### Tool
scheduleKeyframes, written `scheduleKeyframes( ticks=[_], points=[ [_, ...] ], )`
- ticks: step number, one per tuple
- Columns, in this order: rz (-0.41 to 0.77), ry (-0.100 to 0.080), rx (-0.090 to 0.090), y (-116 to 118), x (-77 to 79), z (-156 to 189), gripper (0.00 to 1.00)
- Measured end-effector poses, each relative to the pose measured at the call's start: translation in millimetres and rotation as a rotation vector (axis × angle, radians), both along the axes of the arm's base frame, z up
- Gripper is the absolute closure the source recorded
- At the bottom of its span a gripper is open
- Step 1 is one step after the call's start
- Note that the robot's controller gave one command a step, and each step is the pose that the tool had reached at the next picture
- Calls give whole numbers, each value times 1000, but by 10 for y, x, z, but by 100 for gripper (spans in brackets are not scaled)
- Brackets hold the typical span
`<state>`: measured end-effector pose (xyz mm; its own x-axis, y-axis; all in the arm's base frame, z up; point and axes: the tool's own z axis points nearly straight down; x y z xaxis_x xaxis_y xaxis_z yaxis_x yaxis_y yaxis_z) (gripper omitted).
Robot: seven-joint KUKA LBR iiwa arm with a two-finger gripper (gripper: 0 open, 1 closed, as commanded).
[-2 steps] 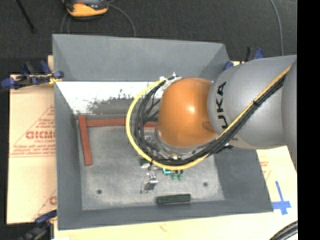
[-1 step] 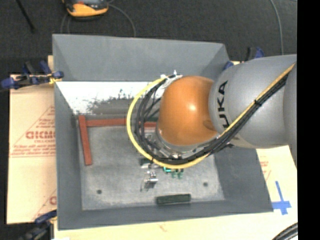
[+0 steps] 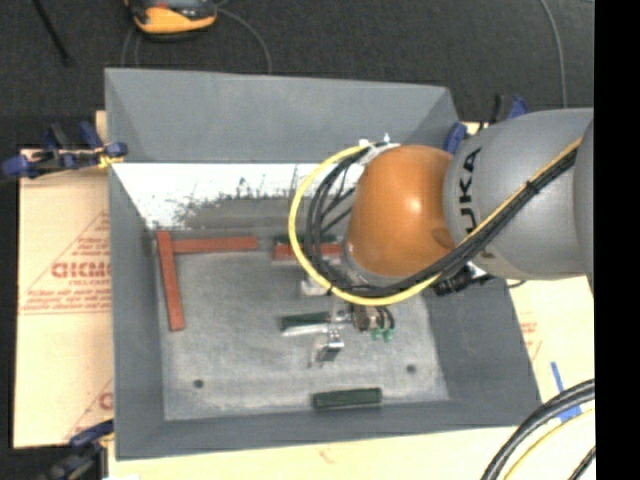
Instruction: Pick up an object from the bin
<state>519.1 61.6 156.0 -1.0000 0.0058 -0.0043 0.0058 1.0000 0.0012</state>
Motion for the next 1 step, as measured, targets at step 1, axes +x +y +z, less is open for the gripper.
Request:
scheduleKeyframes(
  ticks=[1],
  points=[
    [-25, 10, 4, -630, 331, -776, 100]
  ],
)
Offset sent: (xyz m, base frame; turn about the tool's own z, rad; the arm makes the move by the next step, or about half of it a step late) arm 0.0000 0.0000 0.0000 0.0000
